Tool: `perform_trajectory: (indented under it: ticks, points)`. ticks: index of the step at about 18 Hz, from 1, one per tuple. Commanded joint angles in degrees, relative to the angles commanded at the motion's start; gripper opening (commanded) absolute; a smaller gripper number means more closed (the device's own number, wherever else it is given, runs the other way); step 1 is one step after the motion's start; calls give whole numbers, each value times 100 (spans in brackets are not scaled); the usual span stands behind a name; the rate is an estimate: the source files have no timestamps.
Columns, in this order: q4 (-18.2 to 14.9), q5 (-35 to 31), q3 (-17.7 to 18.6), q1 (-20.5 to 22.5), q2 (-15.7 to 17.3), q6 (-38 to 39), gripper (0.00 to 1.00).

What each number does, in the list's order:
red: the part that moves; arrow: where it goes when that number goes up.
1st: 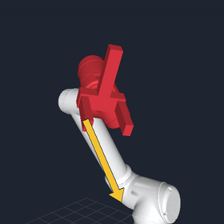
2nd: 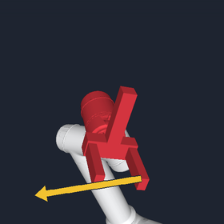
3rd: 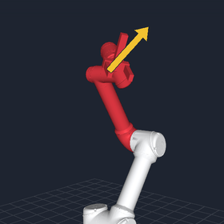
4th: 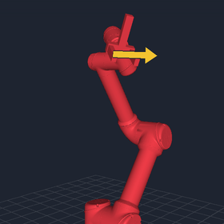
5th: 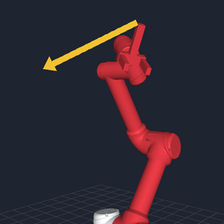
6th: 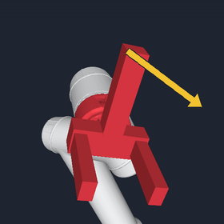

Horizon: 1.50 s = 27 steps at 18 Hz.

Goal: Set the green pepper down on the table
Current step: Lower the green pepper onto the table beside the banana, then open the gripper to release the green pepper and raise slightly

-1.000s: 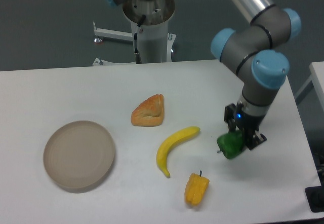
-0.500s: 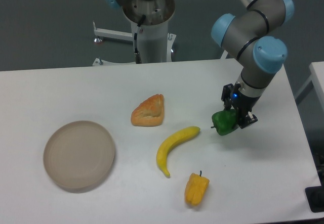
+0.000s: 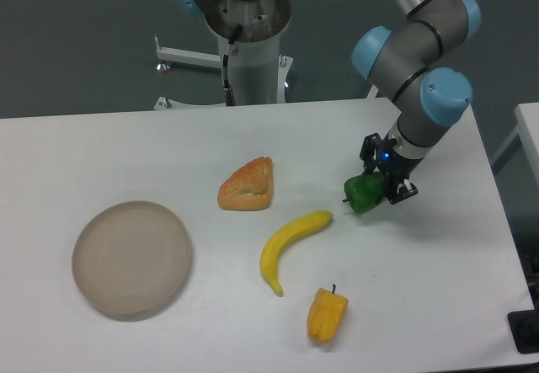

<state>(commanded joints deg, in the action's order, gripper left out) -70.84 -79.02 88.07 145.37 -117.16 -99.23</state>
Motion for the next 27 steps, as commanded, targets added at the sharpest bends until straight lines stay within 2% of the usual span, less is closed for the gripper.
perform_trajectory:
  ticks: [5, 12, 13, 14, 16, 17, 18, 21, 27]
  points:
    - [9, 18, 79, -9, -35, 316, 33]
    - [9, 80, 97, 0, -53, 361, 35]
    - [9, 80, 88, 0, -53, 361, 38]
    - [9, 80, 88, 0, -53, 361, 49]
    - [17, 88, 62, 0, -53, 361, 87]
    - [17, 88, 44, 9, -53, 361, 95]
    - [17, 88, 18, 0, -44, 361, 99]
    - [35, 80, -61, -9, -9, 378, 100]
    - [61, -8, -579, -70, 0, 502, 100]
